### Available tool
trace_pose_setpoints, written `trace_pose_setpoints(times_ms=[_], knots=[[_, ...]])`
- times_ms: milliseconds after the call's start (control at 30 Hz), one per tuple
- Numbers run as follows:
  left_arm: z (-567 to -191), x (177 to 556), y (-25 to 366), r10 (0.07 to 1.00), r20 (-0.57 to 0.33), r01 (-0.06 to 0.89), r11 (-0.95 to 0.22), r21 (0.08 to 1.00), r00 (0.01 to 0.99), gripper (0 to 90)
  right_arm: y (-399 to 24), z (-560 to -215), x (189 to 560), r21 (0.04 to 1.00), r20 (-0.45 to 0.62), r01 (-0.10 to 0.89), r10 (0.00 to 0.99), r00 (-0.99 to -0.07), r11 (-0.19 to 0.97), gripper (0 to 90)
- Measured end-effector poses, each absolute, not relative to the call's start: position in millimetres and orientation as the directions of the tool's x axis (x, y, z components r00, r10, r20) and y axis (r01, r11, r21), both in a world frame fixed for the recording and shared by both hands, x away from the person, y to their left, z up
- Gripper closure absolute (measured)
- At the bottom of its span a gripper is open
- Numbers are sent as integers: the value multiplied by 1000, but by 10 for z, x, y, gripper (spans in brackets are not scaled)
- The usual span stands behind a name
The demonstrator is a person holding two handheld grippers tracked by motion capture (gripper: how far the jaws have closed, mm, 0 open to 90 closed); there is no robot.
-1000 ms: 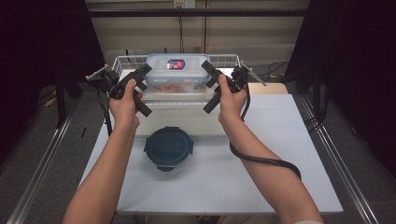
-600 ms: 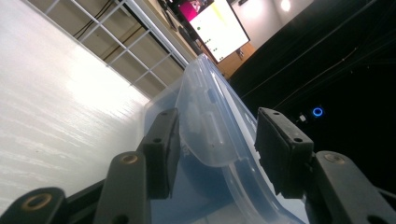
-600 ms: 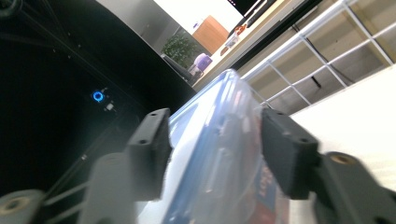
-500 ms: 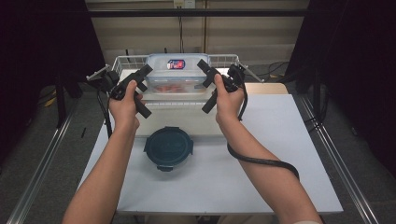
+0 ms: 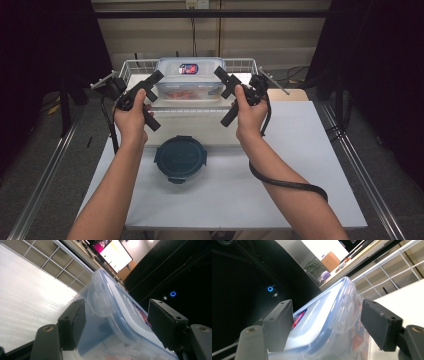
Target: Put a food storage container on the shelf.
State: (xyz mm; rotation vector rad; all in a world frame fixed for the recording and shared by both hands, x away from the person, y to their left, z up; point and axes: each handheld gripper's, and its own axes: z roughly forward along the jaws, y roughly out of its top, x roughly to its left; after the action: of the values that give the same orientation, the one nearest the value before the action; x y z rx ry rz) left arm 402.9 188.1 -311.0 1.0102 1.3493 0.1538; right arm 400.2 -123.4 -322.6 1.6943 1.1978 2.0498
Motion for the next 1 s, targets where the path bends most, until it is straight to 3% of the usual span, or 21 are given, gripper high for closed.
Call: trace_pose_setpoints(times_ms=[1000], knots=[[-3355, 3548, 1857, 591, -718, 484, 539, 690, 367, 109, -1257, -3377, 3498, 676, 736, 373, 554, -390, -636, 201]])
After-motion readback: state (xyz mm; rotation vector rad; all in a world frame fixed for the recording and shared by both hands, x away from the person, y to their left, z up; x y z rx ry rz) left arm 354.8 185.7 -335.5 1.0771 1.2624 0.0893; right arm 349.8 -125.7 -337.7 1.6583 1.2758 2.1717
